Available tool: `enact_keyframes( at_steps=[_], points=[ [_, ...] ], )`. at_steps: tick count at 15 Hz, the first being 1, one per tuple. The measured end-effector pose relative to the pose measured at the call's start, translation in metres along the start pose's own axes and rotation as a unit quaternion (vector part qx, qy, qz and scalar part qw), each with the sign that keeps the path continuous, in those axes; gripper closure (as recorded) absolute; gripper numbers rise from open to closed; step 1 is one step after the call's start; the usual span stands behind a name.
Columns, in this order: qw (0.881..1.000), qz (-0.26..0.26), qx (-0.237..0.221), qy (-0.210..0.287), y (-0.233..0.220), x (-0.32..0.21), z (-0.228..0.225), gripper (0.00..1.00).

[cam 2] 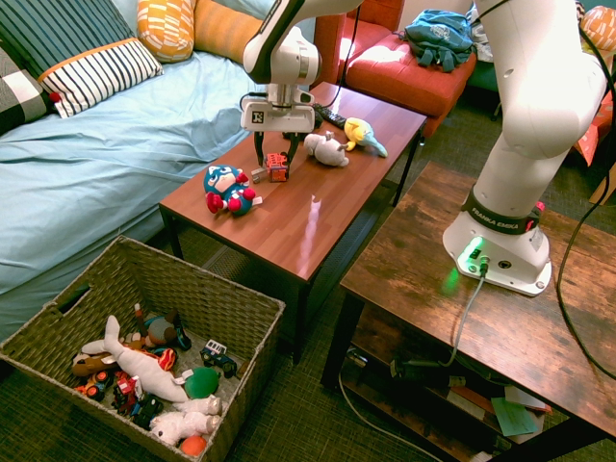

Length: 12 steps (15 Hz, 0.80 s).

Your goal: Put the toy car in the basket

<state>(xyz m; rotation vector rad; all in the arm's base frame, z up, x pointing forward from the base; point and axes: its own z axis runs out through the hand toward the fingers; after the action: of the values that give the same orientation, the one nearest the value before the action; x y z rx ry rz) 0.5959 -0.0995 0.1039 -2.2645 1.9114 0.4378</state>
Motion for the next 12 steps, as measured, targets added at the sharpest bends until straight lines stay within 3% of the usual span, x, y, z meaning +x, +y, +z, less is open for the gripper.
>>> enact_keyframes(
  at_steps=[8, 10, 12],
  points=[
    [1.0, -0.003, 0.017, -0.004, -0.005, 0.004, -0.011, 1.0],
    [0.999, -0.024, 0.036, -0.013, -0.005, -0.015, -0.034, 1.0],
    [0.996, -0.068, 0.055, -0.021, -0.002, -0.066, -0.064, 1.0]
  ],
)
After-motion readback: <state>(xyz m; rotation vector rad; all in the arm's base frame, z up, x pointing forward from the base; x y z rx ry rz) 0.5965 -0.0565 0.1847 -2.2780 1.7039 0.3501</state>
